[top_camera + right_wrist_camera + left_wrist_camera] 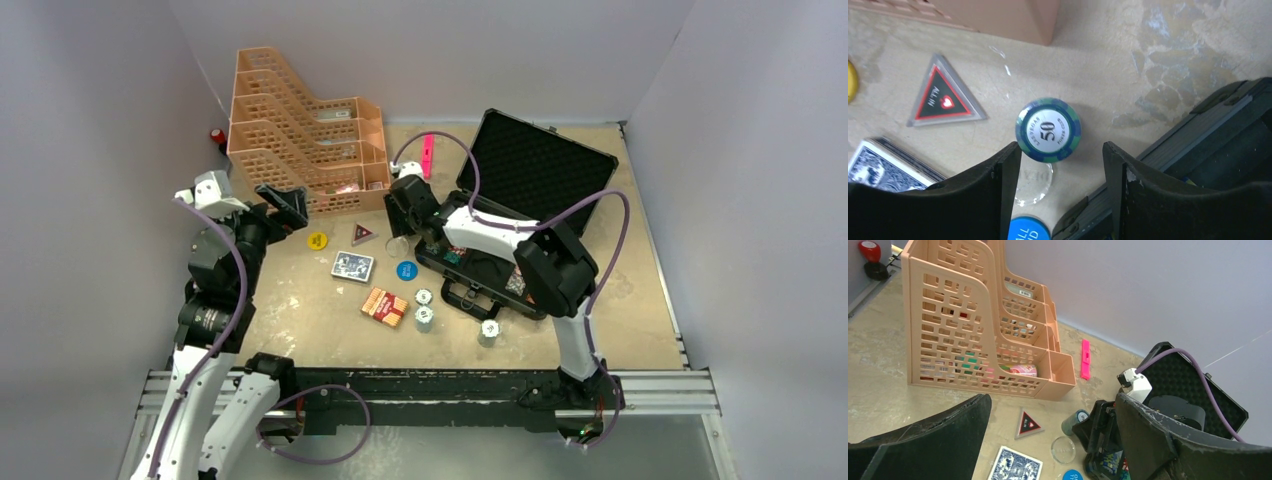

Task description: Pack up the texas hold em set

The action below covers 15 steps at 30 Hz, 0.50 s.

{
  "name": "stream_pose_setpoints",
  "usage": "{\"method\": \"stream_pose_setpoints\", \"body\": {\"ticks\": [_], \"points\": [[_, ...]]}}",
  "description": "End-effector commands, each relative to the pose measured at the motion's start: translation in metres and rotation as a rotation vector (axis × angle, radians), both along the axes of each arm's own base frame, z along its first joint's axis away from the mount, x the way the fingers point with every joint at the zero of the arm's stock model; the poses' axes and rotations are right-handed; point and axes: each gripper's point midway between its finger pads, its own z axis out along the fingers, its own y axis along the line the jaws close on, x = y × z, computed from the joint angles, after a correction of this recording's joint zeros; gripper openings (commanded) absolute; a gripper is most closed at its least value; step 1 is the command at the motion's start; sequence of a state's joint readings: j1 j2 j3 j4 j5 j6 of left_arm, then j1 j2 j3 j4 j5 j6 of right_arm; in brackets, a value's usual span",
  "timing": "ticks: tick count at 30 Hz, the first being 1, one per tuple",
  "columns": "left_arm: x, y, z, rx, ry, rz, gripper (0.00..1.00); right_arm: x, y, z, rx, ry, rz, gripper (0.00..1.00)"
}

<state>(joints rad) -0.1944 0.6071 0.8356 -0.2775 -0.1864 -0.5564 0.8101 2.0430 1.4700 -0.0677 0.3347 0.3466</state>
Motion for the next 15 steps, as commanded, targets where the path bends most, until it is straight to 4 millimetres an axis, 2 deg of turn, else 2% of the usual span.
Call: {"method": "stream_pose_setpoints", "body": {"ticks": [1,11,13,15], "points": [[0.002,0.0085,0.0111,0.006,-0.051,0.038,0.94,0.0193,0.0176,0.0282,0.052,-0.079,-0.007,0.63],[0.003,0.0116,0.0083,0.009,-0.044,0.052,0.94,0.0251,0.0264,0.0238,0.034,-0.071,0.02,0.61],[0.0034,0.0127,0.0077,0.011,-0.042,0.056,0.94,0.0253,0.026,0.0221,0.026,-0.066,0.019,0.57],[0.0038,0.0129,0.0066,0.01,-0.039,0.058,0.94,0.0261,0.027,0.0219,0.021,-0.064,0.022,0.45]]}}
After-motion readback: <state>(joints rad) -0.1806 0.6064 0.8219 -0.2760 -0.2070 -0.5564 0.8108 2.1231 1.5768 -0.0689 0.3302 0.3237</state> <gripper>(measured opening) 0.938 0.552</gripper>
